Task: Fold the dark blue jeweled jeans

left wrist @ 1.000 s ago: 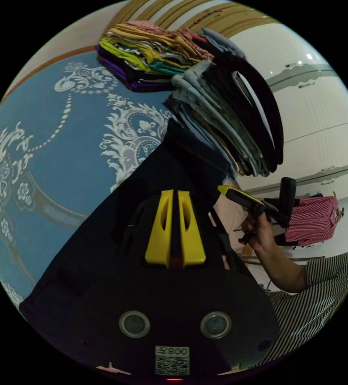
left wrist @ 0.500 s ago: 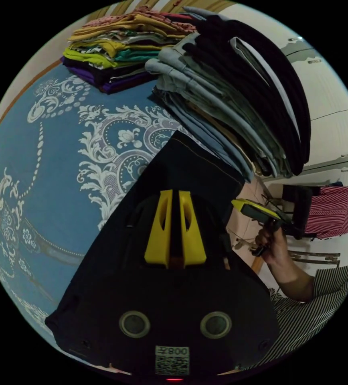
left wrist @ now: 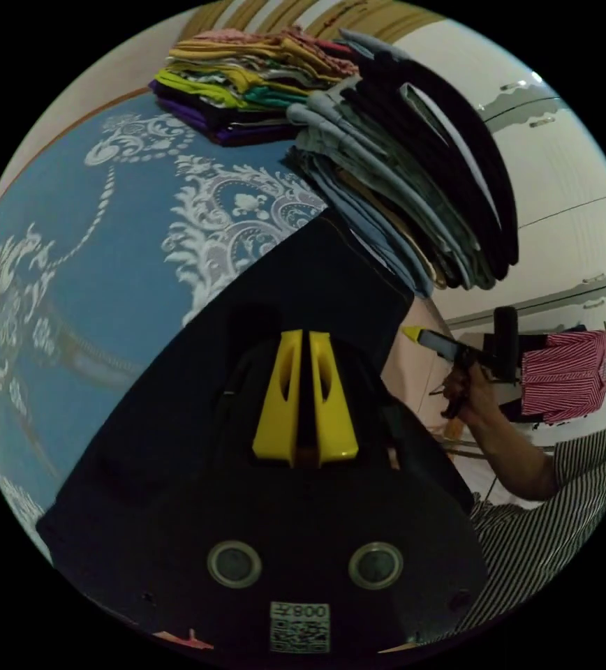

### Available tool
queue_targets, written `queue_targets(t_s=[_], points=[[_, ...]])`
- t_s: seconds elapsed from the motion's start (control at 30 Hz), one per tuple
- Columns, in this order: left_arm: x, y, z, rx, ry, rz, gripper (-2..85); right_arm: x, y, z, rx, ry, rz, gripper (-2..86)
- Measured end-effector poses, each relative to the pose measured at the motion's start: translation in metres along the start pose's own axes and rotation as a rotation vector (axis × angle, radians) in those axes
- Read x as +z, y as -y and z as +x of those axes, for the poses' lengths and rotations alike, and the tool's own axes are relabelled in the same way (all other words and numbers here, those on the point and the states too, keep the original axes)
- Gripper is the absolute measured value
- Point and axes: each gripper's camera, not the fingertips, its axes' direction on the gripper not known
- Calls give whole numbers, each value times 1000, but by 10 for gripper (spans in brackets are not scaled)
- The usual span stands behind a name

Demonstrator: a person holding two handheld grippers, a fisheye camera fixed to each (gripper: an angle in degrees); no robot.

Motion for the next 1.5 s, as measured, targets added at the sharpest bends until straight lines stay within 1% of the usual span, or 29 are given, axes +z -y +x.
queue_targets(t_s=[0.1,0.17,0.2,0.27,0.37,0.43,0.47,0.53,0.6,0.73,0.77,0.83,0.9,0.93,1.03,1.1,1.2,1.27,1.33,1.43,1.5], points=[[-37,-60,-22,-121,31,61,25,6,-4,2,-17,-37,-14,6],[-71,-110,-46,-261,86,120,29,12,-6,-3,-47,-28,-19,5],[-80,-122,-52,-300,101,136,30,19,-5,-12,-85,-18,-27,5],[-116,-167,-79,-450,167,195,36,36,-4,-32,-175,14,-54,5],[-155,-209,-109,-588,248,258,53,84,-1,-81,-367,104,-165,5],[-174,-225,-126,-640,280,276,62,136,-5,-127,-520,173,-300,6],[-186,-232,-135,-661,310,292,67,149,-7,-139,-557,195,-335,7],[-200,-239,-149,-673,339,293,73,201,-19,-184,-694,242,-453,8],[-208,-242,-163,-675,337,276,76,237,-31,-216,-799,241,-505,8],[-210,-237,-189,-628,344,130,74,316,-54,-271,-967,138,-599,6],[-207,-235,-192,-601,353,77,65,326,-56,-276,-979,114,-608,5],[-207,-233,-194,-568,391,29,47,363,-63,-287,-1012,37,-637,3],[-214,-234,-192,-545,426,45,35,384,-67,-291,-1013,18,-667,2],[-221,-238,-192,-550,421,80,29,392,-69,-293,-1018,16,-661,2],[-234,-253,-201,-618,330,194,21,402,-76,-298,-1047,-2,-612,1],[-231,-259,-208,-648,284,197,19,411,-80,-298,-1054,-36,-599,1],[-226,-261,-213,-671,296,187,17,428,-92,-299,-1090,-90,-595,1],[-226,-261,-213,-665,308,186,18,437,-105,-301,-1147,-139,-577,1],[-226,-261,-213,-666,322,184,18,448,-127,-306,-1250,-217,-522,1],[-230,-262,-201,-650,379,247,20,452,-147,-308,-1341,-272,-443,1],[-232,-263,-187,-635,409,326,21,451,-150,-310,-1354,-279,-456,1]])
